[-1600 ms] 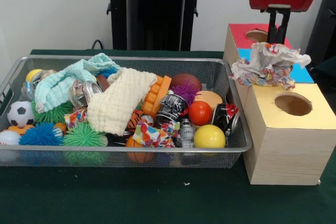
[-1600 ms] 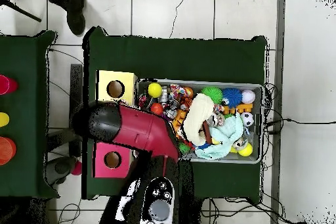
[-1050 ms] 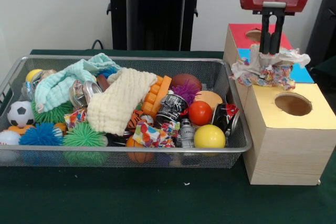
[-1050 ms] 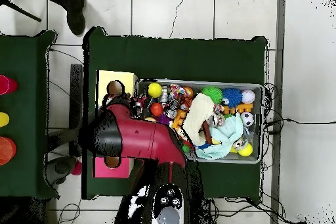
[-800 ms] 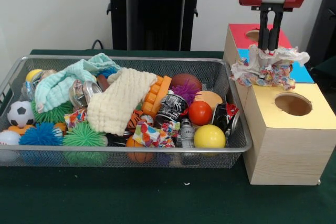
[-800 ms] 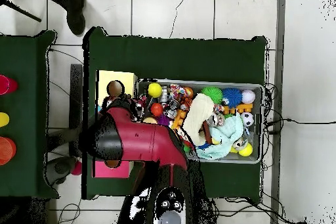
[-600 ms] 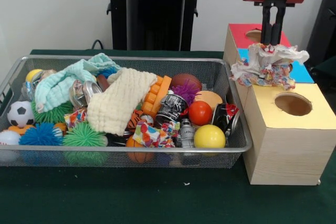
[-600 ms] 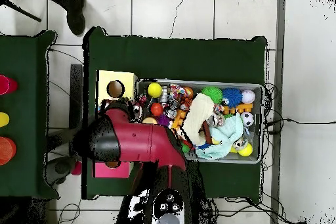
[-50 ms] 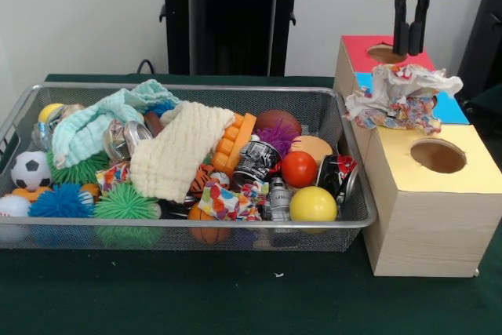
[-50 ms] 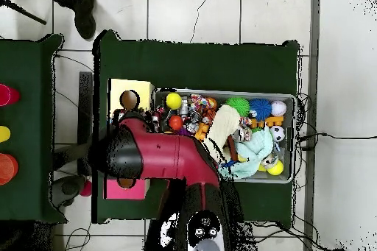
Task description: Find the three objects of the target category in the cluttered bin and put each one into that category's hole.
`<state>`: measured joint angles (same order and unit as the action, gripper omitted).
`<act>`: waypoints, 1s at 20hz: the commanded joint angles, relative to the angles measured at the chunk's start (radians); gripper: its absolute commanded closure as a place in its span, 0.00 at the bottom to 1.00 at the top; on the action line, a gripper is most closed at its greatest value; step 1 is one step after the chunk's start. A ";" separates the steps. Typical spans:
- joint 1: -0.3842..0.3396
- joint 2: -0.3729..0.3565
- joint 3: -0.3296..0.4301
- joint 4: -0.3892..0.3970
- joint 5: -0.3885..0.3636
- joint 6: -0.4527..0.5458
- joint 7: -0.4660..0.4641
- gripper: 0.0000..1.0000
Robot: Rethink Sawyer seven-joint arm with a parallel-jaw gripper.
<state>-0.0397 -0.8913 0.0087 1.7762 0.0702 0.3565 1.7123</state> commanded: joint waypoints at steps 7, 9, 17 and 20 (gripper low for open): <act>0.104 0.007 -0.014 -0.025 -0.114 0.192 0.052 1.00; 0.126 -0.002 -0.028 -0.030 -0.099 0.222 0.085 1.00; 0.192 0.007 -0.072 -0.048 -0.118 0.172 0.104 1.00; 0.188 0.012 -0.072 -0.070 -0.121 0.166 0.100 1.00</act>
<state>0.1758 -0.8952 -0.0513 1.7506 -0.0084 0.4727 1.7123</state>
